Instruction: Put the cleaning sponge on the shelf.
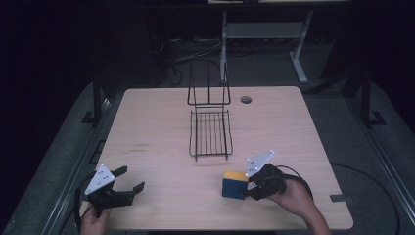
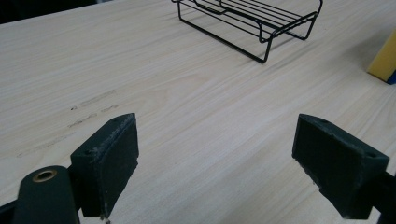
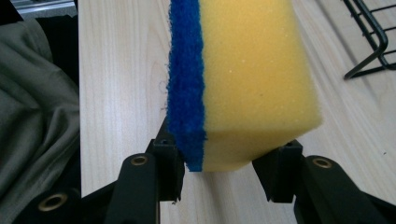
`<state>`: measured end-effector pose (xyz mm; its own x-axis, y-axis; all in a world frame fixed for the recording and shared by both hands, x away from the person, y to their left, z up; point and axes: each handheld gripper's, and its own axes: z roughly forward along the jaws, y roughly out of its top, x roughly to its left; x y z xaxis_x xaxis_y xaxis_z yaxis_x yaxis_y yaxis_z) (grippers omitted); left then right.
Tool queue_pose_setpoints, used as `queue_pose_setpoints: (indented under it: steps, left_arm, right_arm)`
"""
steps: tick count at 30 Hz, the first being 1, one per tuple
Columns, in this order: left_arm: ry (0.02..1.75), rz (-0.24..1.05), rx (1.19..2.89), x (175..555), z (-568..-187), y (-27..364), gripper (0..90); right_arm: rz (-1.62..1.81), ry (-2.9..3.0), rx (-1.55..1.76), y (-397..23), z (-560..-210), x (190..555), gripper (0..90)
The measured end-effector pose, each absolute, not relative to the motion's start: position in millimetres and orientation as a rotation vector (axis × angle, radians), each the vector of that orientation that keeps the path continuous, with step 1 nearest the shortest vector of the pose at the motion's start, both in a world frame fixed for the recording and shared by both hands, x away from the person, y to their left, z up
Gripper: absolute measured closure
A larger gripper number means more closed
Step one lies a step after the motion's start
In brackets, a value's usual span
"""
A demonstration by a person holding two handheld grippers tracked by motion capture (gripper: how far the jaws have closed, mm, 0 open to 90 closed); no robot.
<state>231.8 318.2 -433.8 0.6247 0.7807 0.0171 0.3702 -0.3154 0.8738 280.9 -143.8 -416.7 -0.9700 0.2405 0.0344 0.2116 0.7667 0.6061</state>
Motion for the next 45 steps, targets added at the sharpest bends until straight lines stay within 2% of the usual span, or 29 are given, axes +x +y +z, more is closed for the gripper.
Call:
queue_pose_setpoints:
  steps: [27,45]
  left_arm:
    - [0.914,0.557,1.924,232.0,-433.7,319.2,14.1]
    - [0.919,0.553,1.919,232.0,-433.9,318.8,14.1]
  right_arm:
    - [1.037,2.919,0.327,-131.9,-391.2,308.9,56.5]
    - [1.052,2.935,0.321,-128.4,-390.2,321.7,56.6]
